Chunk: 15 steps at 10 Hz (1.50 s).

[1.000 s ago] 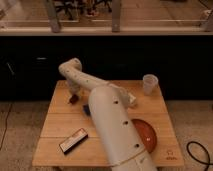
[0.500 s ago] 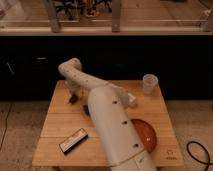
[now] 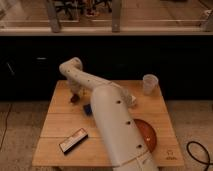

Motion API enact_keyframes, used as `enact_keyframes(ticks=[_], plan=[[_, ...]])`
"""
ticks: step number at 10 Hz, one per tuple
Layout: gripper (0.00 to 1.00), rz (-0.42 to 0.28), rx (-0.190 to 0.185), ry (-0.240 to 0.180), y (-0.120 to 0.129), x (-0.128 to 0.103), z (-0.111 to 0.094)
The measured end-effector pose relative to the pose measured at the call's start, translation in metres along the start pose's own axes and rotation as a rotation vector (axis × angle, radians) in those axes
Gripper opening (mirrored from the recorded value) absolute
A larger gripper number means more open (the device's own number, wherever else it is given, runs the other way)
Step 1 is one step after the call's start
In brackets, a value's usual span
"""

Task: Drag the pepper across the table

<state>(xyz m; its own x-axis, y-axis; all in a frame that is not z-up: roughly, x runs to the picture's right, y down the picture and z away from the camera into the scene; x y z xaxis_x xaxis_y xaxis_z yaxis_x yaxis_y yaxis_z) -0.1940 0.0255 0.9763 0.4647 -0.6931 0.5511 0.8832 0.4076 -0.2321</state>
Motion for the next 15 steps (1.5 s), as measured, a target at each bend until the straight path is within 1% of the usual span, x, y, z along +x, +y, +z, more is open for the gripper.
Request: enact_keyframes(ticks=[3, 5, 6, 7, 8, 9, 10, 12, 15], plan=[[0.00, 0.013, 0.004, 0.015, 0.003, 0.003, -0.004], [0.00, 0.023, -0.001, 0.022, 0.005, 0.006, -0.002], [0.00, 0.028, -0.011, 0.027, 0.005, 0.006, 0.000], [0.00, 0.040, -0.026, 0.046, 0.007, 0.007, 0.001], [0.00, 0.047, -0.042, 0.076, 0.010, 0.009, 0.001], [0.00, 0.056, -0.054, 0.126, 0.012, 0.011, 0.001], [0.00, 0.058, -0.060, 0.153, 0.010, 0.010, 0.001], [0.00, 0.066, -0.067, 0.174, 0.012, 0.012, 0.000], [0.00, 0.070, -0.070, 0.184, 0.012, 0.013, 0.000]])
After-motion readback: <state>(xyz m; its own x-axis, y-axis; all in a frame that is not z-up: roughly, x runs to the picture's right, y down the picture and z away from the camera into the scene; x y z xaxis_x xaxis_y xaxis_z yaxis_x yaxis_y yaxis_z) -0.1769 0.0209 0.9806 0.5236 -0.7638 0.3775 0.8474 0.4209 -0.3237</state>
